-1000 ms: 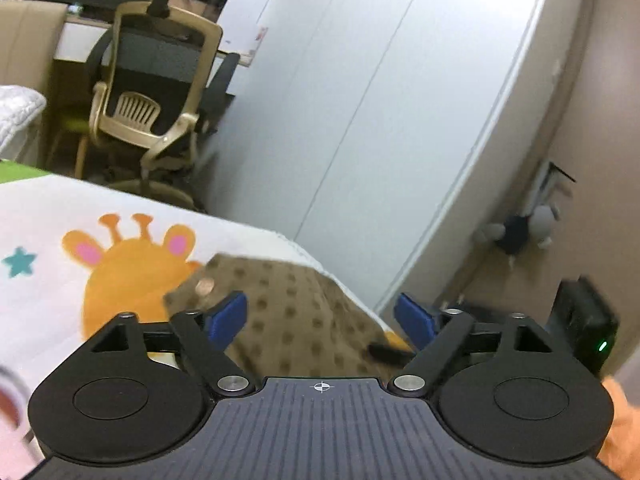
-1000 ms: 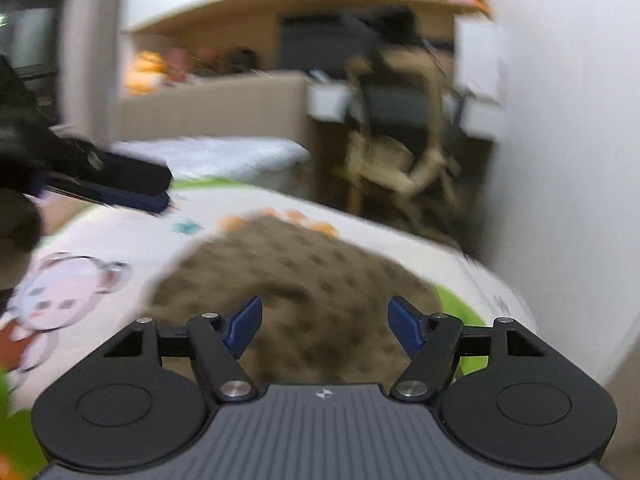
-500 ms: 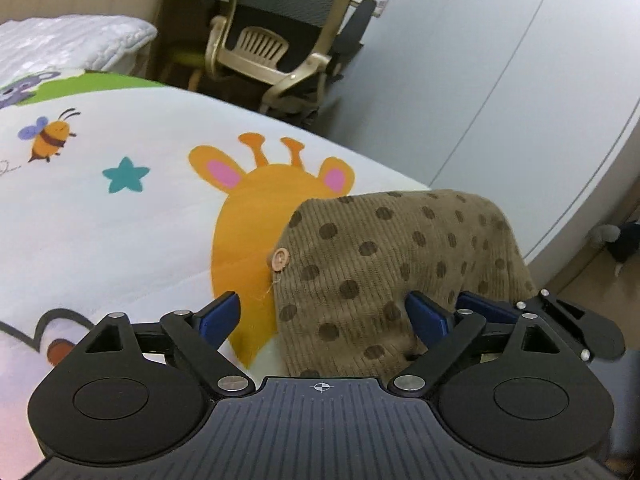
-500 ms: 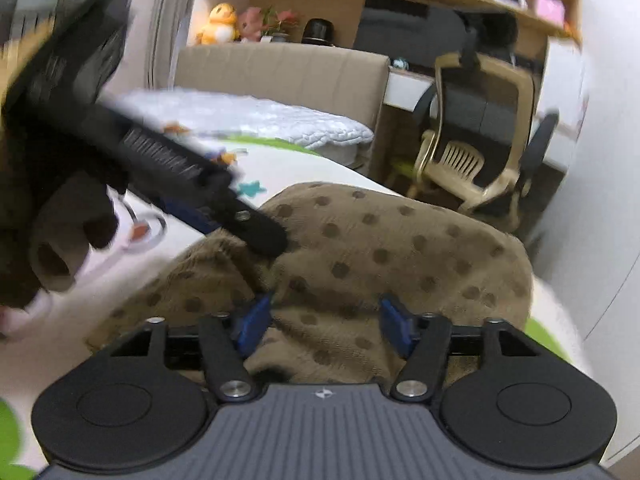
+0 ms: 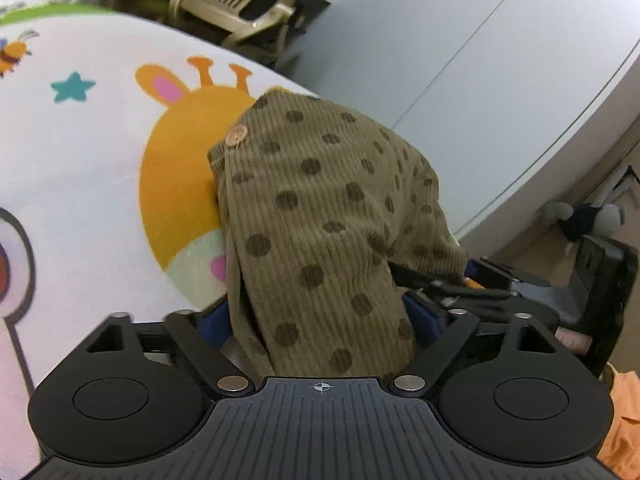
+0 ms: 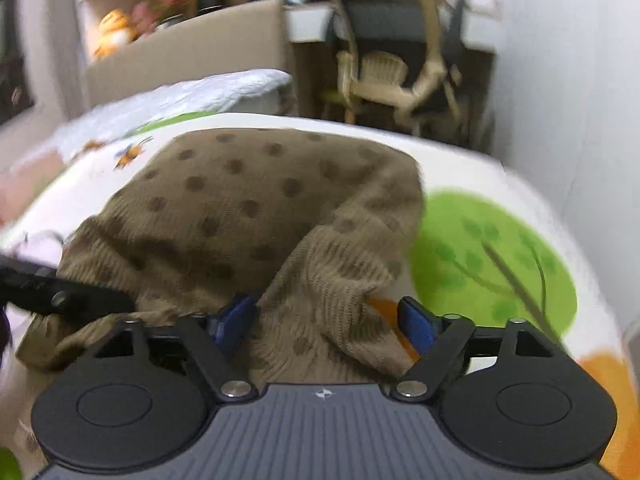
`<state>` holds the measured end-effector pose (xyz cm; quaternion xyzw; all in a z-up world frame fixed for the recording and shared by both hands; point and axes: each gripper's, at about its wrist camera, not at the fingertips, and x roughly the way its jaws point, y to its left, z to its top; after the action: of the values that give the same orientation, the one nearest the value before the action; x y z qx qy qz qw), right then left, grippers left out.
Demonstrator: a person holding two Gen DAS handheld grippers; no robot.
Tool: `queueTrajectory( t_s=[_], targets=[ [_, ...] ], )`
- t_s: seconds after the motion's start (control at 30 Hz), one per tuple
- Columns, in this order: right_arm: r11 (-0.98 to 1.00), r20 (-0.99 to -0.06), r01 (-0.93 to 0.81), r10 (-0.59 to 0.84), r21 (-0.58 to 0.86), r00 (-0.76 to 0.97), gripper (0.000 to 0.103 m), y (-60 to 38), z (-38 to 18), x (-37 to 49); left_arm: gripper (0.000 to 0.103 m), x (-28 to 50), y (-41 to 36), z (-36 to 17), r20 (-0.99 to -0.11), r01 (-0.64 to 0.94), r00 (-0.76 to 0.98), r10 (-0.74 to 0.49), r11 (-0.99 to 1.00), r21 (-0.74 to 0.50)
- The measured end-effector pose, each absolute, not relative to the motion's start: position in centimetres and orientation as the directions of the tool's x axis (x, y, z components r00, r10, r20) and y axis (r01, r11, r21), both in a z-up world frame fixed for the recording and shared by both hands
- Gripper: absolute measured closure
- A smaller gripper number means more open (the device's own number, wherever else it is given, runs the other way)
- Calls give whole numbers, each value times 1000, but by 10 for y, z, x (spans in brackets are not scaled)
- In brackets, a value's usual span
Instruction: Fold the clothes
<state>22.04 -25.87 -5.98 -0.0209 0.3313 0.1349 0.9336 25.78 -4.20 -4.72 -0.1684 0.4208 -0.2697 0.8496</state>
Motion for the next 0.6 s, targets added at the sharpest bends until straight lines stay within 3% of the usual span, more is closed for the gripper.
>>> queueTrajectory(
  t_s=[0.03, 0.07, 0.2, 0.33, 0.6],
  targets=[
    [959, -627, -278, 244, 45, 740, 44, -251, -57, 222, 23, 259, -38, -47, -620, 308, 502, -602, 795, -523],
    [956, -629, -290, 250, 40, 736, 47, -244, -55, 224, 24, 260, -33, -48, -617, 299, 505, -604, 792, -532],
    [937, -629, -349, 284, 22, 723, 48, -205, -49, 239, 31, 263, -3, -43, -605, 257, 541, -584, 800, -543],
    [902, -608, -431, 354, 21, 711, 48, -143, -48, 261, 31, 262, 54, -39, -597, 191, 603, -529, 822, -537],
    [843, -565, -537, 450, 15, 691, 46, -28, -47, 301, 31, 261, 168, -23, -608, 10, 727, -318, 892, -453]
  ],
)
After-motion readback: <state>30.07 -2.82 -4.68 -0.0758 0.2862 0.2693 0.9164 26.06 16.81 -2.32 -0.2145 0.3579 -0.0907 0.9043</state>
